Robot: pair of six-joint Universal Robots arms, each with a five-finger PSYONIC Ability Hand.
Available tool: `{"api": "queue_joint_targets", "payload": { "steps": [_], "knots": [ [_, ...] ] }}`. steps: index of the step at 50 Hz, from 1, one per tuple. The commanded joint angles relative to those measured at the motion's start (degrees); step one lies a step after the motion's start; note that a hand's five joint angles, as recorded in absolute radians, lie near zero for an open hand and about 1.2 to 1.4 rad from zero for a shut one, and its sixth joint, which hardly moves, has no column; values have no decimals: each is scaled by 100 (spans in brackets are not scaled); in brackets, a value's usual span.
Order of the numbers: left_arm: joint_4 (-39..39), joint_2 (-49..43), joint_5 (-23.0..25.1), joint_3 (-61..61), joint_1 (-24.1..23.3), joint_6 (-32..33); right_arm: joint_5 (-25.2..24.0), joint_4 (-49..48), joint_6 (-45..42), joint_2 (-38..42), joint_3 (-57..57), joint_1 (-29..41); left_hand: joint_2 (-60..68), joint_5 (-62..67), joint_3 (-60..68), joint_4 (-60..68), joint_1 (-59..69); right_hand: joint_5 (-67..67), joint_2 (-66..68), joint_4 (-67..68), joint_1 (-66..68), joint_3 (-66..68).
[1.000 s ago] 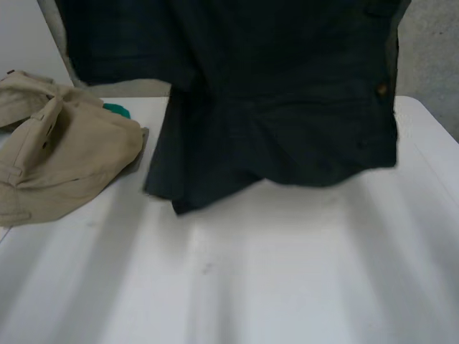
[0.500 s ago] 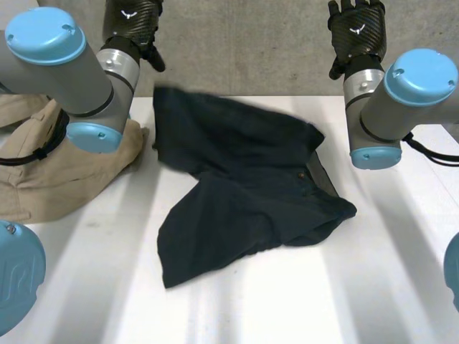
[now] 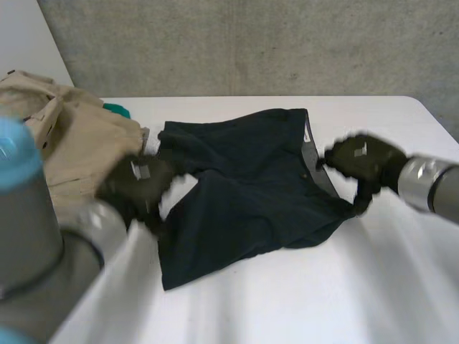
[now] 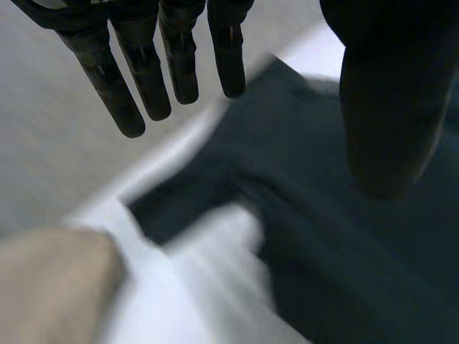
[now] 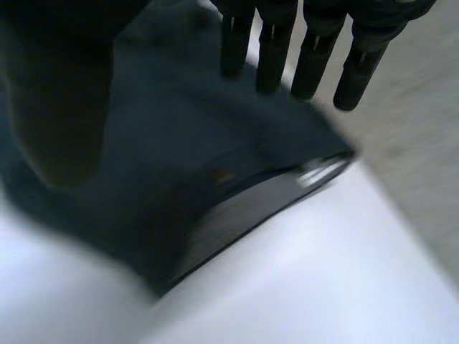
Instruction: Fold the laundry.
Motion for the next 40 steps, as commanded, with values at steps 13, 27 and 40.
{"api": "queue_joint_targets", "payload": {
  "steps": [13, 27, 40],
  "knots": [
    [1437, -1400, -23, -1081, -125, -282, -445, -2247, -557, 1163, 1384, -257, 316, 276, 311, 295, 301, 1872, 1919, 1890, 1902, 1879],
    [2333, -2147, -58, -853, -169, 808, -437, -2546, -170, 1164, 1419, -90, 3540, 3500, 3535, 3519, 3526, 5748, 5794, 5766, 5778, 5755],
    [2590, -1182, -401, -1239, -195, 1512, 11, -1528, -441, 330, 1437, -117, 5696, 5656, 5691, 5676, 5682, 5748, 5794, 5766, 5778, 5755]
  ]
}}
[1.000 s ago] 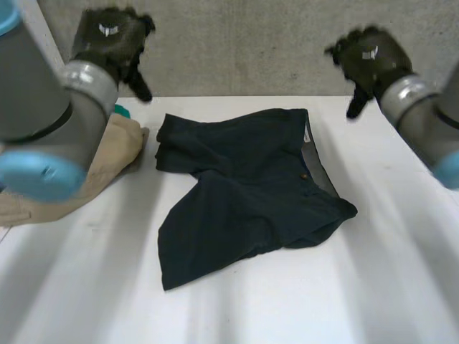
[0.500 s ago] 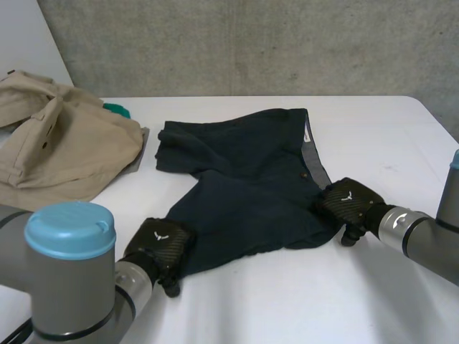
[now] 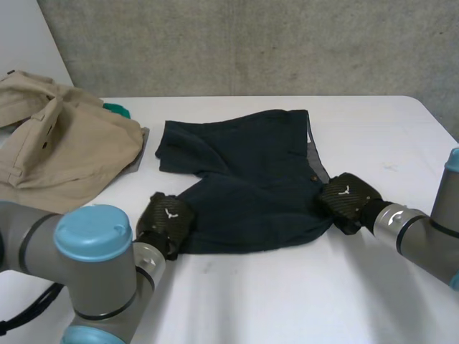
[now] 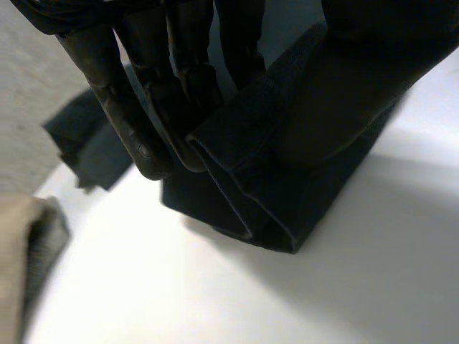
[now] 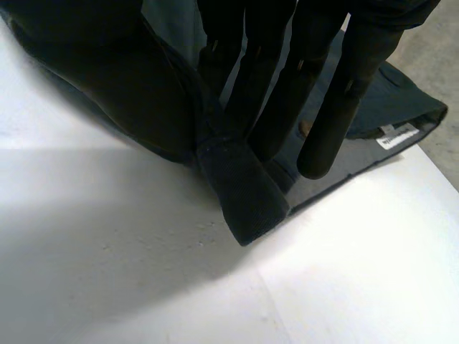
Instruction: Fold the laundry.
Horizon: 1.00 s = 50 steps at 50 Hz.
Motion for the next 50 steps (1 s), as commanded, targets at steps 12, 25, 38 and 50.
{"api": "queue_joint_targets", "payload": {
  "steps": [12, 25, 38, 50],
  "knots": [
    [-3718, 2804, 235, -707, -405, 109, 624, 4594, -2009, -2085, 330, -431, 1168, 1411, 1218, 1151, 1474, 1196, 1367, 1172, 1943, 1243],
    [-3864, 1884, 447, 293, -151, 135, 387, 4440, -2048, -1551, -2, -388, 1168, 1411, 1218, 1151, 1474, 1196, 1367, 1172, 1943, 1243],
    [-988, -446, 596, 3246, 298, 442, 993, 1794, 362, -355, -1858, -89, 1168, 1411, 1218, 1151, 1474, 1196, 1367, 1172, 1943, 1243],
    [-1188, -3444, 570, 7009, 315, 821, 1546, -922, 372, 1394, -2833, 351, 1168, 1411, 1218, 1151, 1474, -475, -304, -499, 271, -429]
  ]
}}
